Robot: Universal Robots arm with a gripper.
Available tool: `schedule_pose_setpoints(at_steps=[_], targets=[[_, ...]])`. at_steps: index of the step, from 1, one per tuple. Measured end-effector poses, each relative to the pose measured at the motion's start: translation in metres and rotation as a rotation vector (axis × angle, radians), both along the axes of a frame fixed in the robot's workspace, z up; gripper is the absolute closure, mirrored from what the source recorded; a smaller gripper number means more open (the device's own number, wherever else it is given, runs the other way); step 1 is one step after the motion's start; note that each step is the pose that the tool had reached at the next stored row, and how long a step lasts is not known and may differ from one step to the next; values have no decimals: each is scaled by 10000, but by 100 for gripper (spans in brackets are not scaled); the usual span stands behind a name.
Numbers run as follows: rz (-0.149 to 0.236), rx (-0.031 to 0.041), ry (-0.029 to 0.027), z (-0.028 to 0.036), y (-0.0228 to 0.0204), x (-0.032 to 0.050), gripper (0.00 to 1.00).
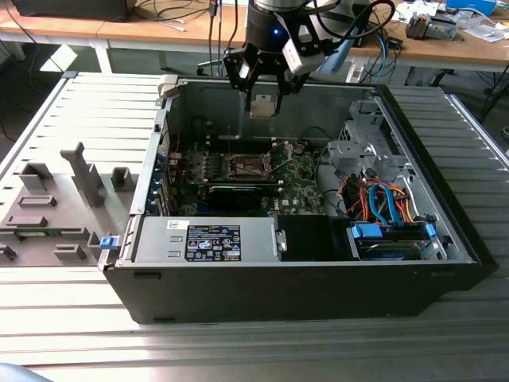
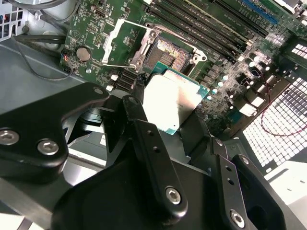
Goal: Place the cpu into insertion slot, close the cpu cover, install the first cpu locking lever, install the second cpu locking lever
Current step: 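Place the cpu into insertion slot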
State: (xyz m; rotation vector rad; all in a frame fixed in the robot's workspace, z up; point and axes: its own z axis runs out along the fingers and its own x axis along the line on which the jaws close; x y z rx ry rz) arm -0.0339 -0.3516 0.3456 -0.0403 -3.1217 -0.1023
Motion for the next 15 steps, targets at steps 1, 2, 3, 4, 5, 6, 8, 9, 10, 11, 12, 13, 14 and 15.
schedule_pose_setpoints(at_steps=[1,2,3,4,5,6,8,9,10,11,12,13,14,15], targets=[[0,0,0,-2,0,0,46],[0,0,0,-6,0,0,46],[0,1,-1,-8,0,0,46],[0,0,0,-9,0,0,46],[0,0,0,-10,0,0,46],[0,0,0,-13,0,0,46],[0,1,-1,-18,0,0,46],[0,1,0,-19,0,0,46],[0,1,-1,-21,0,0,46],[0,1,-1,-24,0,0,46],[0,1,-1,-26,0,0,46],[0,1,-1,-28,0,0,46],[0,1,-1,-30,0,0,46],[0,0,-1,-32,0,0,46]])
